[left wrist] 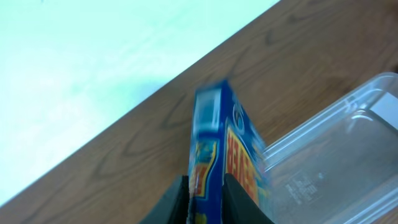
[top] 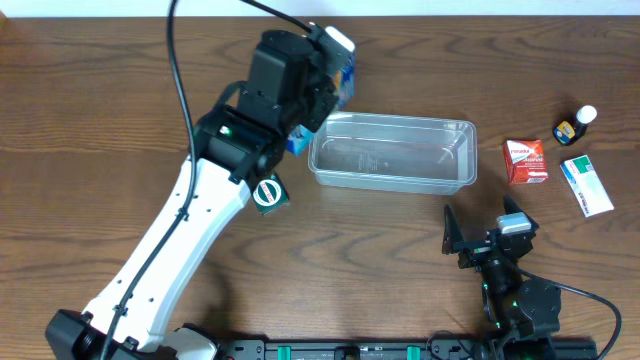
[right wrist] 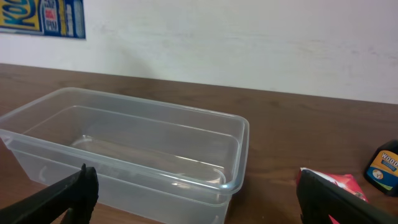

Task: Pack container
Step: 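Lift the blue box and carry it into the clear container, then open the left gripper to release the box and withdraw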

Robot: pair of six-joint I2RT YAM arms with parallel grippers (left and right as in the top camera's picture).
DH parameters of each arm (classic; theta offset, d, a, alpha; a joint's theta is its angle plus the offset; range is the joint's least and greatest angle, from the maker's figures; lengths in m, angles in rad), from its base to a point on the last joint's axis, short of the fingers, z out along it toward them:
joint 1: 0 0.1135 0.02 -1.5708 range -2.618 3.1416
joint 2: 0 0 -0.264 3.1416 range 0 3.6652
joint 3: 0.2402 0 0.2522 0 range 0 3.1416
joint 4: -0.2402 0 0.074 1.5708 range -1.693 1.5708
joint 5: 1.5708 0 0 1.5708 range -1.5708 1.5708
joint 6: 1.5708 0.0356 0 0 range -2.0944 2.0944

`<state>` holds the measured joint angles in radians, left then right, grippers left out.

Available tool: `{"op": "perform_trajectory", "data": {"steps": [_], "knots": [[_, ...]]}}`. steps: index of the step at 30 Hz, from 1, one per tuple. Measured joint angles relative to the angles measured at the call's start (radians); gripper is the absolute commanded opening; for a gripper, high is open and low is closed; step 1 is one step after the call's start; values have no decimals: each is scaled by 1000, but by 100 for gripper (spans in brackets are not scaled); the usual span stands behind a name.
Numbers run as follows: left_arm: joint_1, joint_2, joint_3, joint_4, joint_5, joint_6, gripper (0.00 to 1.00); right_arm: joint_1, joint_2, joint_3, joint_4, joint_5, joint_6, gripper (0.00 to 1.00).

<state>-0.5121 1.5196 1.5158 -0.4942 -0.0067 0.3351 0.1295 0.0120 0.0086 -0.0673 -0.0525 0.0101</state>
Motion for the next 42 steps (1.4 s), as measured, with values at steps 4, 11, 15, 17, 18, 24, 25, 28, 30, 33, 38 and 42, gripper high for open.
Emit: {"op": "perform_trajectory", "data": {"steps": [4,11,15,17,18,24,25,28,30,33,38,42], "knots": [[-7,0,0,2,45,14,20,0,0,0,0,0,0,99],[-5,0,0,3,167,54,30,0,0,0,0,0,0,99],[7,0,0,-1,168,59,31,0,0,0,0,0,0,99],[11,0,0,-7,168,59,31,0,0,0,0,0,0,99],[11,0,0,-11,168,59,33,0,0,0,0,0,0,99],[11,0,0,-33,169,62,41,0,0,0,0,0,0,99],[11,0,0,-35,169,62,41,0,0,0,0,0,0,99],[11,0,0,-47,169,62,41,0,0,0,0,0,0,99],[11,0,0,-55,169,61,41,0,0,0,0,0,0,99],[11,0,0,-72,169,59,42,0,0,0,0,0,0,99],[11,0,0,-92,168,58,41,0,0,0,0,0,0,99],[16,0,0,-100,129,3,42,0,0,0,0,0,0,99]]}}
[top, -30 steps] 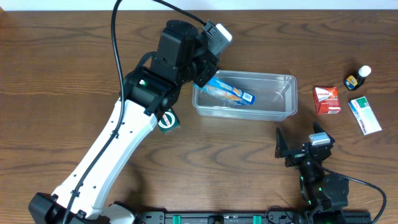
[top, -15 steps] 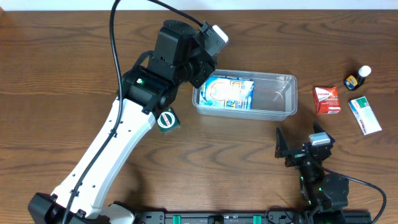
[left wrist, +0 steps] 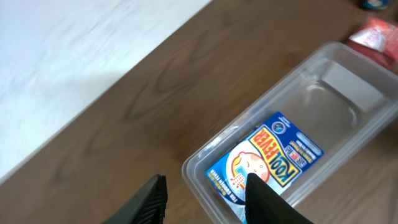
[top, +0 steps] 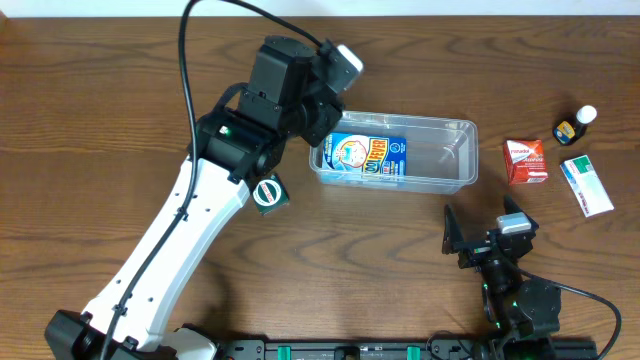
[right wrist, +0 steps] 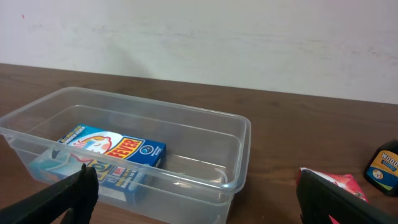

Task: Pack container
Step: 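Open the left gripper to release the box and withdraw, then lower the left gripper onto the green Zam-Buk tin and grasp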

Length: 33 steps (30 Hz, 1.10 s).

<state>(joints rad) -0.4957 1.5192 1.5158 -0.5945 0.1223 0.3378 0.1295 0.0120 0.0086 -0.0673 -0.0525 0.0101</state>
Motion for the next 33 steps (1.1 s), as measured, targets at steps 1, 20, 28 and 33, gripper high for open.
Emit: {"op": "perform_trajectory", "data": {"steps": [1,20,28,33], "knots": [[7,0,0,-9,-33,-56,42,0,0,0,0,0,0,99],[198,55,-214,-178,-257,-764,100,0,0,0,0,0,0,99],[198,214,-289,-122,-257,-840,98,0,0,0,0,0,0,99],[198,288,-290,-119,-257,-863,98,0,0,0,0,0,0,99]]}}
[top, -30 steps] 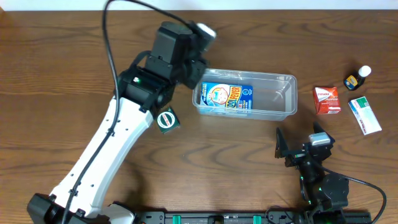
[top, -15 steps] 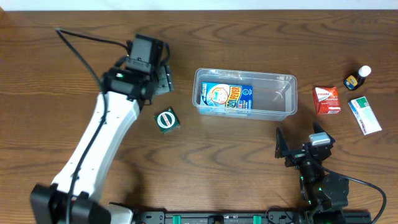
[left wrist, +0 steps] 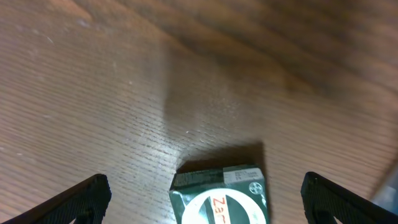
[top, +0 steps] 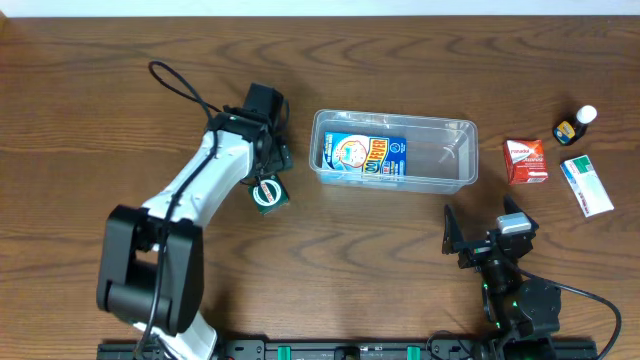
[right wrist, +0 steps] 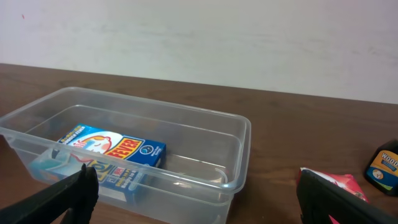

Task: Pack container
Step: 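Lower the left gripper onto the green Zam-Buk tin and grasp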

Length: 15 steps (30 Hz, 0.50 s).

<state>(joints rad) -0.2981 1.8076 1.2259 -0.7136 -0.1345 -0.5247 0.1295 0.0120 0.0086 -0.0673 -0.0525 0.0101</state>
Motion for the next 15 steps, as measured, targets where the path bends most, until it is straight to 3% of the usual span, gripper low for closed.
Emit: {"op": "perform_trajectory", "data": {"steps": [15], "knots": [[0,55,-14,-34,163,-109,99,0,0,0,0,0,0,99]]}}
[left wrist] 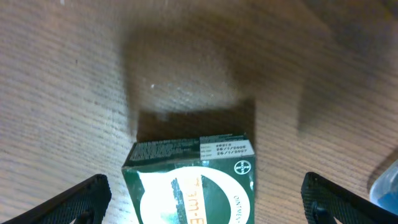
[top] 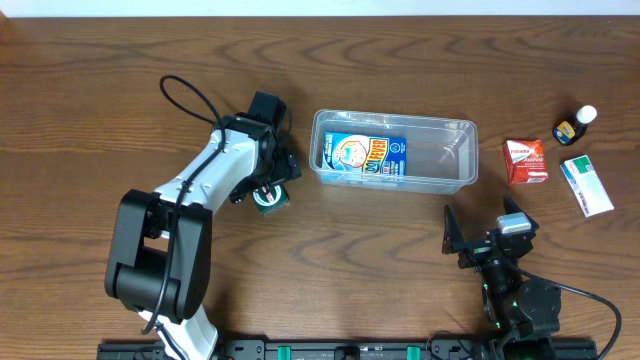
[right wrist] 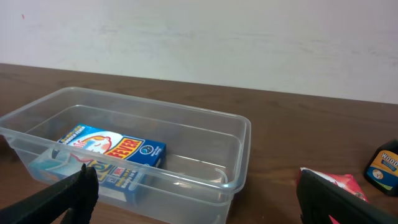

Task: Pack container
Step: 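Lower the left gripper onto the green Zam-Buk tin and grasp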

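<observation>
A clear plastic container [top: 440, 185] stands mid-table with a blue box [top: 365, 156] lying flat in its left half; both show in the right wrist view too, the container [right wrist: 239, 155] and the blue box [right wrist: 118, 152]. Just left of it a dark green box with a white circle [top: 270, 203] lies on the wood. My left gripper [top: 268, 188] is right over it and open. In the left wrist view the green box [left wrist: 193, 180] lies between the spread fingers [left wrist: 71, 199]. My right gripper [top: 486, 240] is open near the front edge, empty.
A red box [top: 525, 161] sits right of the container, with a white box [top: 586, 186] and a small dark bottle with a white cap [top: 577, 124] further right. The bottle [right wrist: 382, 165] and red box [right wrist: 348, 183] also show in the right wrist view.
My left gripper has come closer onto the green box, which now fills more of the left wrist view between the open fingers. The right arm has not moved.
My left gripper held the blue box above the container's left end. Then the box lay in the container and the gripper was open above it. Then the gripper was open by the green box left of the container, and now straddles it.
</observation>
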Robot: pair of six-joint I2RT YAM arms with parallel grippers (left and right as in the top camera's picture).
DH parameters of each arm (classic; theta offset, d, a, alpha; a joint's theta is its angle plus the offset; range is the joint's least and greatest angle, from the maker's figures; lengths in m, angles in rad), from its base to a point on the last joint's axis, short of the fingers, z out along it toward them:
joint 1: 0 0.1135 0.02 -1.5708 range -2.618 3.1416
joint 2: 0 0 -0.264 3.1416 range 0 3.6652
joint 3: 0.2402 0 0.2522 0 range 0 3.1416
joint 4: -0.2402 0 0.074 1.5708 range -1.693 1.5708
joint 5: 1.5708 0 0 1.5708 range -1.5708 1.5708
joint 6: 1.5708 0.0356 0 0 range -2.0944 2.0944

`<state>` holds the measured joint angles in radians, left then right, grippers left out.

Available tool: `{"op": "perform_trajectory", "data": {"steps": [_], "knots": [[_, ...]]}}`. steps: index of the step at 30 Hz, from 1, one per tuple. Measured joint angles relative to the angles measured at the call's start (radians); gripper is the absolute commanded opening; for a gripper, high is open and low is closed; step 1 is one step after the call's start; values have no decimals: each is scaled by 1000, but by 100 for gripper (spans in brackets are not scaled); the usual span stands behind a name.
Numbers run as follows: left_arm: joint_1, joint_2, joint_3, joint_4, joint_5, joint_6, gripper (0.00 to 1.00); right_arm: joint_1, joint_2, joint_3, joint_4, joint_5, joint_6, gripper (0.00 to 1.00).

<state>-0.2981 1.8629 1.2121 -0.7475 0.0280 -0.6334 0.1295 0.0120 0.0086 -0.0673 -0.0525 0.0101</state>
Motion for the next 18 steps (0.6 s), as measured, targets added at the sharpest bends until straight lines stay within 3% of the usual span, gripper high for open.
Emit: {"op": "perform_trajectory", "data": {"steps": [12,18], "knots": [[0,-3,-117,94,17,-47,100,0,0,0,0,0,0,99],[0,-4,-119,106,7,-55,79,0,0,0,0,0,0,99]]}}
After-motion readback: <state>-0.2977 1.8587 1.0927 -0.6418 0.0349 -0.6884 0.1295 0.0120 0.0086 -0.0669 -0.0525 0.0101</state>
